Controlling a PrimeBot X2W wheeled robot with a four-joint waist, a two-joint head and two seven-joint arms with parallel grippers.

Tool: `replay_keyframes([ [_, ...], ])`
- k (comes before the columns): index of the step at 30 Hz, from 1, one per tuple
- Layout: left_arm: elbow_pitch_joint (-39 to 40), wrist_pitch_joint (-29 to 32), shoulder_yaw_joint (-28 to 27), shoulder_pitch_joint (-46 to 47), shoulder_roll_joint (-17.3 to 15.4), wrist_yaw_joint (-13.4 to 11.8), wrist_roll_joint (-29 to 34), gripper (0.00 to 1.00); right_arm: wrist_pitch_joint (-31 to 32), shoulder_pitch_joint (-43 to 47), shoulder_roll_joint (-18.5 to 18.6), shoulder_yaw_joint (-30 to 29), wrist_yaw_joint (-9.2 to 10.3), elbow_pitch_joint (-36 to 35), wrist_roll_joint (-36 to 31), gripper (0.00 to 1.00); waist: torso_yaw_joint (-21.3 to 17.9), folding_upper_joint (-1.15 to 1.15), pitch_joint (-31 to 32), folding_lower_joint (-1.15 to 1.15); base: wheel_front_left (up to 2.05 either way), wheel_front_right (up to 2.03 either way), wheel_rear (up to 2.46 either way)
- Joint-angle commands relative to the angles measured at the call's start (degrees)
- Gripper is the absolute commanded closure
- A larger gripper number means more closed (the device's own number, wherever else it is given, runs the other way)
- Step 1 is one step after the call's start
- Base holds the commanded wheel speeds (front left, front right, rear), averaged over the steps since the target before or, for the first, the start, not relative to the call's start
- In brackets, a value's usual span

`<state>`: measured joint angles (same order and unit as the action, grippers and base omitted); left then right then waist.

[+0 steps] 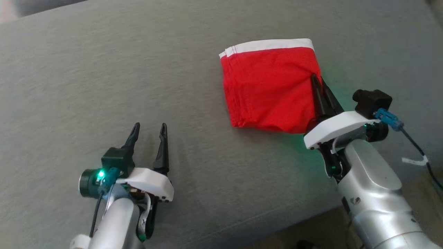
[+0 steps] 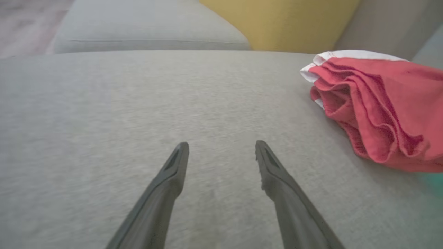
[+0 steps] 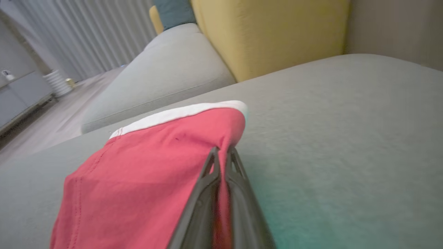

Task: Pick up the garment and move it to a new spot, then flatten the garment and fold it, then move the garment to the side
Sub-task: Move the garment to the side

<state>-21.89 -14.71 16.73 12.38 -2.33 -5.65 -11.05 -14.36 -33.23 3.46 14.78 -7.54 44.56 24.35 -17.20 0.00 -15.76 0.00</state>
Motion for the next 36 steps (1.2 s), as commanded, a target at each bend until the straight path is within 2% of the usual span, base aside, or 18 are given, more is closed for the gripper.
replay_keyframes([
  [1,1.3,-0.3,-2.0,2.1,-0.5,0.4,0.8,0.0,-0.6,0.5,-0.6,1.6,0.05,-2.2,0.6,1.0,-6.9,0.0,-2.1,0.0,0.0,0.0,0.0],
  [4,1.0,-0.3,-2.0,2.7,-0.5,1.1,1.5,0.0,-0.6,0.6,-0.6,2.1,0.05,-2.8,1.0,1.0,-9.4,0.0,-2.9,0.0,0.0,0.0,0.0],
  [7,0.7,-0.3,-1.3,3.6,-0.5,2.0,2.0,0.0,-0.6,0.3,-0.6,1.5,0.05,-2.8,0.5,1.0,-10.3,0.0,-3.8,0.0,0.0,0.0,0.0],
  [14,0.4,-0.3,-0.2,4.5,-0.5,2.8,2.8,0.0,-0.6,-5.2,0.2,-2.6,0.05,-0.8,-6.2,1.0,-8.1,0.0,-5.8,0.0,0.0,0.0,0.0],
  [22,0.5,-0.3,-0.4,4.5,-0.5,2.9,2.9,0.0,-0.6,-16.2,8.7,-13.3,0.05,7.3,-13.9,1.0,-2.4,0.0,-6.8,0.0,0.0,0.0,0.0],
  [23,0.5,-0.3,-0.4,4.5,-0.5,2.9,2.9,0.0,-0.6,-16.2,8.7,-13.3,0.05,7.3,-13.9,1.0,-2.4,0.0,-6.8,0.0,0.0,0.0,0.0],
  [29,1.0,-0.3,-0.5,4.1,-0.5,2.6,2.3,0.0,-0.6,-21.0,15.1,-20.6,0.05,16.0,-20.6,1.0,1.3,0.0,-6.7,0.0,0.0,0.0,0.0],
  [33,1.3,-0.3,-0.5,3.8,-0.5,2.3,2.0,0.0,-0.6,-22.5,17.3,-25.2,0.05,19.0,-23.9,1.0,2.6,0.0,-6.7,0.0,0.0,0.0,0.0],
  [36,1.2,-0.3,-0.7,4.0,-0.5,2.2,1.8,0.0,-0.6,-23.4,17.9,-29.3,0.05,18.5,-27.1,1.0,3.2,0.0,-7.0,0.0,0.0,0.0,0.0],
])
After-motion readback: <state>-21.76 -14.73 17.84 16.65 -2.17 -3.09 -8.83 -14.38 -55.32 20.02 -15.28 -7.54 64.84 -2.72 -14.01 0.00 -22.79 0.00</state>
